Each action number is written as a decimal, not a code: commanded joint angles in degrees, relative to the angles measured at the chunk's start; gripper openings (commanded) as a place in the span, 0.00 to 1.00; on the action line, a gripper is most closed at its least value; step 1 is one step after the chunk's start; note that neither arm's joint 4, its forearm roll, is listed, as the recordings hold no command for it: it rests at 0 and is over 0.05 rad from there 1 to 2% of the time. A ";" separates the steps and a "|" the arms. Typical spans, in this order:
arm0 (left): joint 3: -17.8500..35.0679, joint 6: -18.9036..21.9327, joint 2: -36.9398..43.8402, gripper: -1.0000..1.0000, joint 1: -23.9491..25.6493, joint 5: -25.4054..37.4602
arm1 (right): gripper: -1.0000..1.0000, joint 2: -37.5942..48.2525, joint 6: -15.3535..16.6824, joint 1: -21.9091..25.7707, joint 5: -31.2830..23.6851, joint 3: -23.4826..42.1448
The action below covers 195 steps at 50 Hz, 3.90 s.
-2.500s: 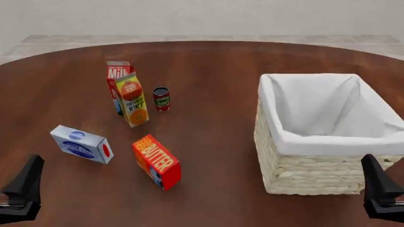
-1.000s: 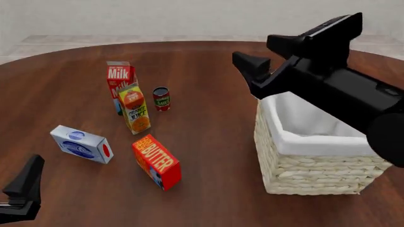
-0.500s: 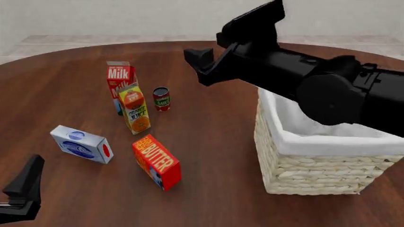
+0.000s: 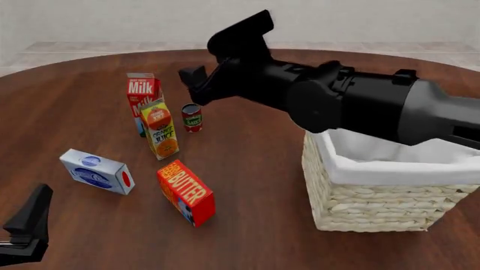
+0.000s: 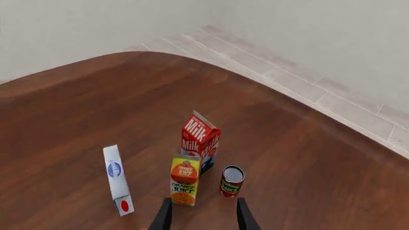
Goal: Pick up the orange juice, and put it in the basket.
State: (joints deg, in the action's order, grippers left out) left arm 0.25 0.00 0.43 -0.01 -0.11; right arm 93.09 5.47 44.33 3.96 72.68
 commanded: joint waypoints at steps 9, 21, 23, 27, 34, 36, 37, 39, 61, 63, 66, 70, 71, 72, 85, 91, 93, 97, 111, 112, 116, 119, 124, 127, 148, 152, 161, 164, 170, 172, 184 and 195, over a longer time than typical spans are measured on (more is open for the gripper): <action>0.00 0.00 0.00 1.00 0.00 0.00 | 1.00 9.90 -1.64 0.64 -0.56 7.57; 0.00 0.00 0.00 1.00 0.01 0.00 | 1.00 15.10 -2.23 0.62 0.44 9.83; 0.00 -0.01 0.00 1.00 -0.01 0.00 | 1.00 15.58 -2.55 0.88 0.65 9.97; 0.00 0.01 0.00 1.00 0.00 0.00 | 1.00 16.81 -3.08 1.29 1.07 10.39; 0.00 0.00 0.01 1.00 0.00 0.00 | 1.00 19.82 -3.62 2.03 1.63 11.64; 0.00 0.00 0.00 1.00 0.01 0.00 | 1.00 20.50 -3.87 1.76 1.88 12.11; 0.00 0.00 0.00 1.00 -0.01 0.00 | 1.00 20.68 -3.91 1.79 2.01 12.15; 0.00 0.00 0.00 1.00 0.01 0.00 | 1.00 21.47 -3.90 1.47 2.01 12.72; 0.00 -0.01 0.00 1.00 -0.01 0.00 | 1.00 26.89 -5.79 1.02 3.08 16.17; 0.00 -0.01 0.01 1.00 -0.01 0.00 | 1.00 27.48 -6.00 1.02 3.31 16.42; 0.00 0.00 0.00 1.00 0.00 0.00 | 1.00 28.21 -6.17 0.93 3.34 16.79; 0.00 0.00 -0.01 1.00 0.00 0.00 | 1.00 28.65 -6.55 0.98 3.29 17.10; 0.00 0.00 0.00 1.00 0.01 0.00 | 1.00 28.86 -6.74 1.00 3.44 17.15; 0.00 0.00 0.00 1.00 0.01 0.00 | 1.00 28.95 -6.92 1.05 3.61 17.12; 0.00 0.00 0.00 1.00 -0.01 0.00 | 1.00 31.07 -8.64 1.61 5.13 17.57; 0.00 -0.01 0.00 1.00 0.00 0.00 | 1.00 31.88 -10.01 2.31 6.05 17.85; 0.00 0.00 -0.01 1.00 0.00 0.00 | 1.00 31.98 -10.18 2.39 6.10 17.95; 0.00 0.01 0.00 1.00 0.02 0.00 | 1.00 32.50 -10.23 2.39 6.21 18.28; 0.00 0.00 -0.01 1.00 0.00 0.00 | 1.00 34.50 -10.46 2.36 6.03 19.90; 0.00 0.00 0.00 1.00 0.01 0.00 | 1.00 34.69 -10.55 2.36 6.11 19.99; 0.00 0.01 0.00 1.00 0.00 0.00 | 1.00 35.25 -10.73 2.36 6.05 20.53; 0.00 0.00 0.00 1.00 0.01 0.00 | 1.00 36.20 -10.75 2.49 5.99 21.28; 0.00 0.00 0.00 1.00 0.00 0.00 | 1.00 37.16 -10.61 2.42 4.80 23.16; 0.00 -0.01 0.00 1.00 0.01 0.00 | 1.00 37.85 -10.53 2.24 4.70 23.82; 0.00 0.01 0.00 1.00 0.01 0.00 | 1.00 43.59 -11.43 2.44 3.18 29.21; 0.00 0.00 0.00 1.00 0.00 0.00 | 1.00 43.58 -11.72 2.91 3.28 29.29; 0.00 0.00 -0.01 1.00 0.00 0.00 | 1.00 43.99 -11.82 3.09 3.02 29.70; 0.00 0.00 0.00 1.00 0.00 0.00 | 1.00 44.31 -11.80 2.99 2.59 30.08; 0.00 0.01 0.00 1.00 -0.01 0.00 | 1.00 44.65 -11.56 2.82 1.84 30.94; 0.00 0.00 0.01 1.00 0.01 0.00 | 1.00 44.88 -11.41 2.69 1.63 31.35; 0.00 -0.01 0.01 1.00 0.00 0.00 | 1.00 46.10 -11.71 2.47 1.25 32.51; 0.00 0.01 0.00 1.00 0.01 0.00 | 1.00 48.16 -12.05 2.88 0.30 35.08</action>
State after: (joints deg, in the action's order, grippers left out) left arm 0.25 0.00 0.43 0.00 -0.11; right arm 139.72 -6.32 47.06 4.98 105.88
